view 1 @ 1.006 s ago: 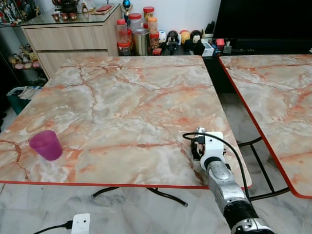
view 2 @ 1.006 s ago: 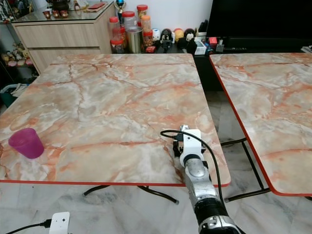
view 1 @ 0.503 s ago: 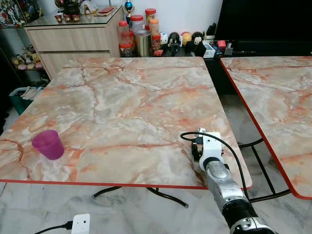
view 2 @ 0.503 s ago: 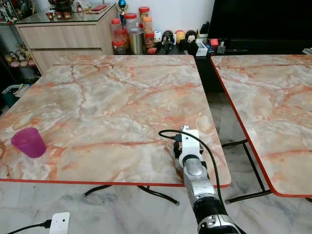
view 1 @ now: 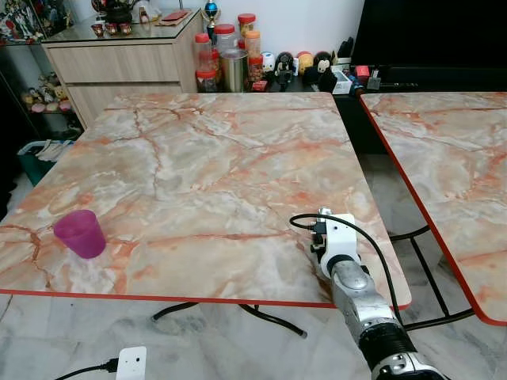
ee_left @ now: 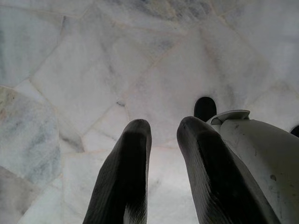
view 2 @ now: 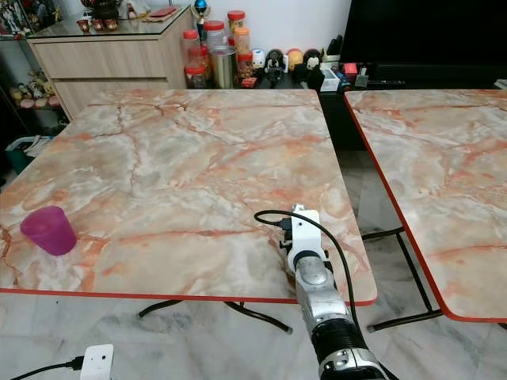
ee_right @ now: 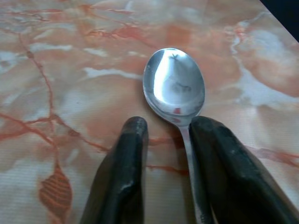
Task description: Setting the table
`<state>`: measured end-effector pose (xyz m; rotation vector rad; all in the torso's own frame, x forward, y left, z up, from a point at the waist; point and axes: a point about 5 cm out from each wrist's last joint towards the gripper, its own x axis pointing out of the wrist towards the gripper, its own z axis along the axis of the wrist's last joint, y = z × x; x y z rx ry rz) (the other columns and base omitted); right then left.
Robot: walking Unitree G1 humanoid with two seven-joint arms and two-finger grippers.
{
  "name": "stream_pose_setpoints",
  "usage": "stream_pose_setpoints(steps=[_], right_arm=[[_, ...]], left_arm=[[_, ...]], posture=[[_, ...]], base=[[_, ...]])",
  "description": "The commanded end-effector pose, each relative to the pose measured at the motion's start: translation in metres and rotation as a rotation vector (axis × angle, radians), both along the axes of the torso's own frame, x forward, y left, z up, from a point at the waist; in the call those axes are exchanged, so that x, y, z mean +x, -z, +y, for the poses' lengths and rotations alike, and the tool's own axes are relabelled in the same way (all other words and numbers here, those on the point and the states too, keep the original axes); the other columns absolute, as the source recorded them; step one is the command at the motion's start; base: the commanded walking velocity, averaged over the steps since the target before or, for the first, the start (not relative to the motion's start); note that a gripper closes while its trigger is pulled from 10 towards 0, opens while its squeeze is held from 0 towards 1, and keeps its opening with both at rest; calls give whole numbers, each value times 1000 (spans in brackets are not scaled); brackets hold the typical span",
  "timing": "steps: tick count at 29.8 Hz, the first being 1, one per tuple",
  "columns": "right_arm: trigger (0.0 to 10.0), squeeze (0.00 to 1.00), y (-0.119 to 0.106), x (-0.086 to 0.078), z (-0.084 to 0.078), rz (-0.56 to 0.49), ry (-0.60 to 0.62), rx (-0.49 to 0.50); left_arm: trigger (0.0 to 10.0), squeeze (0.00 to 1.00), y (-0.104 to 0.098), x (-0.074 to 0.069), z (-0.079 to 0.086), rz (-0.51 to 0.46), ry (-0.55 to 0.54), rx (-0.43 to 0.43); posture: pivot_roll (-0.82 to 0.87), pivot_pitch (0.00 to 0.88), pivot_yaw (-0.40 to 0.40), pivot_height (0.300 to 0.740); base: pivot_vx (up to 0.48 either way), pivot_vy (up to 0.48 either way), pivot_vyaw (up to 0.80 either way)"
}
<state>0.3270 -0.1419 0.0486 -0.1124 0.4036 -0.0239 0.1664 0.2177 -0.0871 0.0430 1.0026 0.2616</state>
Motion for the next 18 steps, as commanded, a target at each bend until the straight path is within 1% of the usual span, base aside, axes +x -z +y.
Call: stream_pose_setpoints(steps=[1, 5, 9, 12, 18], right_arm=[[0, 0, 8, -5, -1, 44, 6, -4], [0, 0, 11, -8, 3, 51, -3, -1], [0, 0, 11, -8, 4, 52, -4, 1], [0, 0, 10, -7, 6, 47, -8, 12], [0, 0, 7, -5, 7, 35, -12, 20]], left_arm=[[10000, 0, 0, 0, 3, 7, 8, 1], [10000, 0, 1, -3, 2, 14, 8, -2], [10000, 0, 1, -3, 2, 15, 6, -2], [10000, 0, 1, -5, 5, 21, 6, 2], [10000, 0, 0, -2, 5, 17, 9, 4]], posture=[[16, 0, 21, 719], [19, 0, 23, 719], [19, 0, 23, 719], [19, 0, 26, 719], [20, 0, 27, 719]], base=[[0, 0, 0], [0, 0, 0], [0, 0, 0], [0, 0, 0], [0, 0, 0]])
